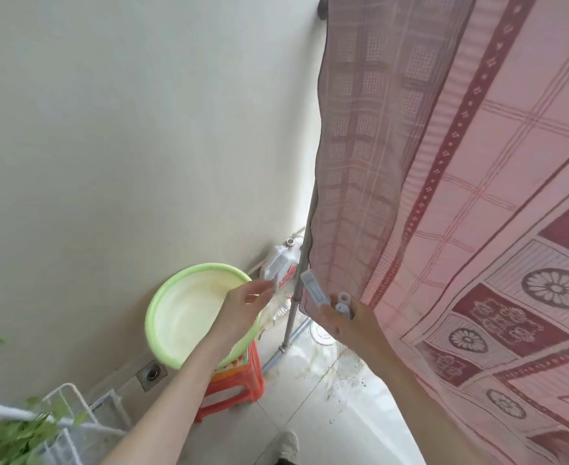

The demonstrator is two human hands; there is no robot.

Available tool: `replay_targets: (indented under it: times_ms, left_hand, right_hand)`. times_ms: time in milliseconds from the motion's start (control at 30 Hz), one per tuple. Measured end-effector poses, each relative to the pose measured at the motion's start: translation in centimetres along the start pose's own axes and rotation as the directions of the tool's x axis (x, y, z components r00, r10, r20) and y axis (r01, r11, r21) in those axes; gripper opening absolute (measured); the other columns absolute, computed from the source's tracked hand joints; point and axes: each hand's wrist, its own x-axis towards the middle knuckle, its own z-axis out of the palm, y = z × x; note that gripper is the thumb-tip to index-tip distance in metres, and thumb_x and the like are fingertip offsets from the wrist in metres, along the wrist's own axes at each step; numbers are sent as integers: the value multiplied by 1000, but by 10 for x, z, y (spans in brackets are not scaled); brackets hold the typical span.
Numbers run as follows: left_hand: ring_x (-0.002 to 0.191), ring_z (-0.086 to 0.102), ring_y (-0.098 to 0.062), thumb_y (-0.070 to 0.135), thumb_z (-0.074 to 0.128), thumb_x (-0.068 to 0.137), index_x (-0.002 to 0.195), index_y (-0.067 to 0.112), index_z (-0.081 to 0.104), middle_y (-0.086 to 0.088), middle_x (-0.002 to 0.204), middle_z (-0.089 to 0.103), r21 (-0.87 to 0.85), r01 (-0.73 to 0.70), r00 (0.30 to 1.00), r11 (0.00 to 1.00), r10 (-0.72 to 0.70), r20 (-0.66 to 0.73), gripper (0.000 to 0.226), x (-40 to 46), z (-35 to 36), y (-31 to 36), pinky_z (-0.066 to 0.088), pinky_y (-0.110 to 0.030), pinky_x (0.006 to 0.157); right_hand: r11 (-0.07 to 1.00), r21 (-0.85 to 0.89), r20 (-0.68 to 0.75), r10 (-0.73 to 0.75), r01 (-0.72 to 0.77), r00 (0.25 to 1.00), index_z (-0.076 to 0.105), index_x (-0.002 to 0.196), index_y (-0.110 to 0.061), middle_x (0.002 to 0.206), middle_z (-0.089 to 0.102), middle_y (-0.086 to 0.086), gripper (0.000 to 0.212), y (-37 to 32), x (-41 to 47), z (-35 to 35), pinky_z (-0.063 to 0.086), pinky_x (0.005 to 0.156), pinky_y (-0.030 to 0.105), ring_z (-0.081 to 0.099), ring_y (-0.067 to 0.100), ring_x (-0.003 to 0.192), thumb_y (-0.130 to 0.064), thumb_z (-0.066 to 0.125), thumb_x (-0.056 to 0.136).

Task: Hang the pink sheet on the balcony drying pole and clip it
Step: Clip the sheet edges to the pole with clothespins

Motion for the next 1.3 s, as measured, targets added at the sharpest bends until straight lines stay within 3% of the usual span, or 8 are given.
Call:
replay_targets:
  times_ms: [267,433,533,700,833,1033,1167,1300]
  left_hand:
    - [108,55,-12,20,43,96,112,26,58,6,116,59,-58,-138,983,989,144,112,22,135,19,52,44,-27,95]
    - [121,45,-5,14,37,98,127,25,50,14,124,52,-44,-218,942,975,222,252,33,203,24,76,36,-28,104]
    - [115,46,-1,16,36,99,126,33,47,11,128,52,-68,-243,899,968,251,358,34,230,31,83,35,-28,102]
    - [122,49,-10,16,46,95,132,19,47,-2,133,54,-53,-294,807,954,277,522,37,261,37,90,36,-26,101]
    - [95,63,-16,10,60,87,112,13,62,-9,105,68,-66,-297,811,952,289,510,25,275,36,97,50,-26,80]
    - [56,55,9,4,62,84,91,5,67,3,76,63,-52,-352,762,935,318,565,9,274,30,101,42,-7,56]
    - [78,64,-3,13,62,85,84,18,67,2,85,69,22,-361,704,932,257,662,7,274,17,99,47,-19,77]
    - [94,65,-13,14,64,85,96,28,59,3,97,66,-122,-325,634,938,312,707,18,272,5,122,50,-24,81]
  right_hand:
    - [991,-126,-141,-71,53,988,60,94,-14,65,45,-9,10,-17,101,-19,31,46,10,40,3,51,-21,60,86]
    - [968,-192,-150,-191,161,970,54,118,-18,123,51,0,31,-39,133,-20,40,69,4,56,5,95,-13,60,88]
    - [939,-259,-117,-265,228,957,55,116,-16,138,41,-5,33,-43,141,-21,45,94,21,46,14,124,-10,63,85]
    - [884,-374,-158,-360,282,919,57,115,-13,136,33,-23,34,-50,146,-16,38,98,14,42,1,124,-21,66,84]
    - [888,-373,-235,-370,268,899,60,110,-14,143,26,-23,30,-52,147,2,33,107,19,28,-11,132,-25,66,83]
    - [918,-329,-309,-326,222,893,59,111,-10,152,13,-17,29,-64,143,26,21,102,1,13,-20,132,-19,65,85]
    - [885,-430,-324,-335,178,885,57,114,-12,153,1,-21,30,-69,141,37,28,90,-2,12,-29,125,-15,64,86]
    - [845,-508,-322,-366,166,873,55,114,-18,153,-4,-26,29,-70,139,39,36,101,15,14,-7,139,-20,62,87]
